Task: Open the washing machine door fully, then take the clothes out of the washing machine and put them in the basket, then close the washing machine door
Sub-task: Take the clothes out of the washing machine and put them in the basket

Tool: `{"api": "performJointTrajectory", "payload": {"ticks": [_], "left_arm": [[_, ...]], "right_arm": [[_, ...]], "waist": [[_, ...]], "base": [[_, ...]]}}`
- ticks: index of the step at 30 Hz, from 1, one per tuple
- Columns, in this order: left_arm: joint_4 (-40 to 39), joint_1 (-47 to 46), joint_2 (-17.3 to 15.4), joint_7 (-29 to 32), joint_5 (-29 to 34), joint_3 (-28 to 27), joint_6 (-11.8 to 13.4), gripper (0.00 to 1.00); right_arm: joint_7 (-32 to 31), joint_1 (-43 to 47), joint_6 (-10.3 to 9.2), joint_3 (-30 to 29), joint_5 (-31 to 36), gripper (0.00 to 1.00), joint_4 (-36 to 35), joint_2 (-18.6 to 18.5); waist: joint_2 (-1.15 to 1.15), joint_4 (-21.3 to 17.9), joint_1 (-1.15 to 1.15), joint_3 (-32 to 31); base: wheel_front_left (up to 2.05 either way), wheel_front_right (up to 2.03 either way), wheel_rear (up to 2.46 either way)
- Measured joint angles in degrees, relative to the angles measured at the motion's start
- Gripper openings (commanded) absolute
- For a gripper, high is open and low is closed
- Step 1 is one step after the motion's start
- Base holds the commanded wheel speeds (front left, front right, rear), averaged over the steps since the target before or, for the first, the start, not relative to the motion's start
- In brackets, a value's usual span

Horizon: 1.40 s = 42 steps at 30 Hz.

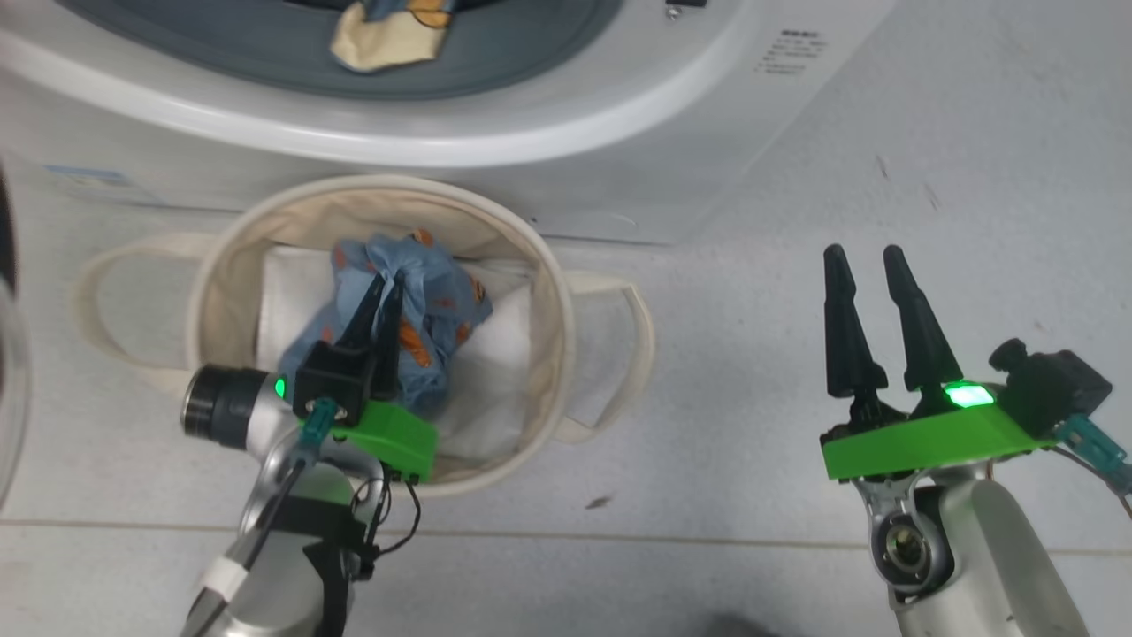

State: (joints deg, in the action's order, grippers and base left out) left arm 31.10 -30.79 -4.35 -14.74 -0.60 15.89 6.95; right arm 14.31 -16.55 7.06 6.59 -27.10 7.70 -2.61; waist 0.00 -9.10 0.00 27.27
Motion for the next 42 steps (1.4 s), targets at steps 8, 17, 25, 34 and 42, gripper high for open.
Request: {"api": "performJointTrajectory", "payload": {"ticks": [8,17,25,34,42], "left_arm": [[6.60,-4.55,-1.00,0.00,0.00,-0.19,-1.00,0.00],[10.78,-4.92,-0.76,0.00,-1.02,-0.21,-2.02,0.18],[10.45,-3.82,0.03,0.00,-1.78,-0.35,-2.45,1.00],[1.82,4.42,1.36,0.01,-5.15,-1.80,-3.53,1.00],[-8.00,9.87,1.75,0.01,-7.16,-2.59,-4.99,1.00]], "right_arm": [[0.00,-2.01,0.00,0.26,-1.25,1.00,-0.59,0.01],[0.00,-2.14,0.00,0.27,-1.33,1.00,-0.42,0.01],[0.00,-1.78,0.00,0.34,-1.54,1.00,0.76,0.01],[0.00,1.48,0.00,0.12,-1.12,1.00,1.77,0.00],[0.00,3.61,0.00,-1.99,1.56,1.00,1.53,0.00]], "waist": [[0.00,-3.23,0.00,4.71],[0.00,-4.12,0.00,4.58],[0.00,-2.24,0.00,0.68],[0.00,0.76,0.00,-6.82],[0.00,4.17,0.00,-12.50]], "base": [[0.00,0.00,0.00],[0.00,0.00,0.00],[0.00,0.00,0.00],[0.00,0.00,0.00],[0.00,0.00,0.00]]}}
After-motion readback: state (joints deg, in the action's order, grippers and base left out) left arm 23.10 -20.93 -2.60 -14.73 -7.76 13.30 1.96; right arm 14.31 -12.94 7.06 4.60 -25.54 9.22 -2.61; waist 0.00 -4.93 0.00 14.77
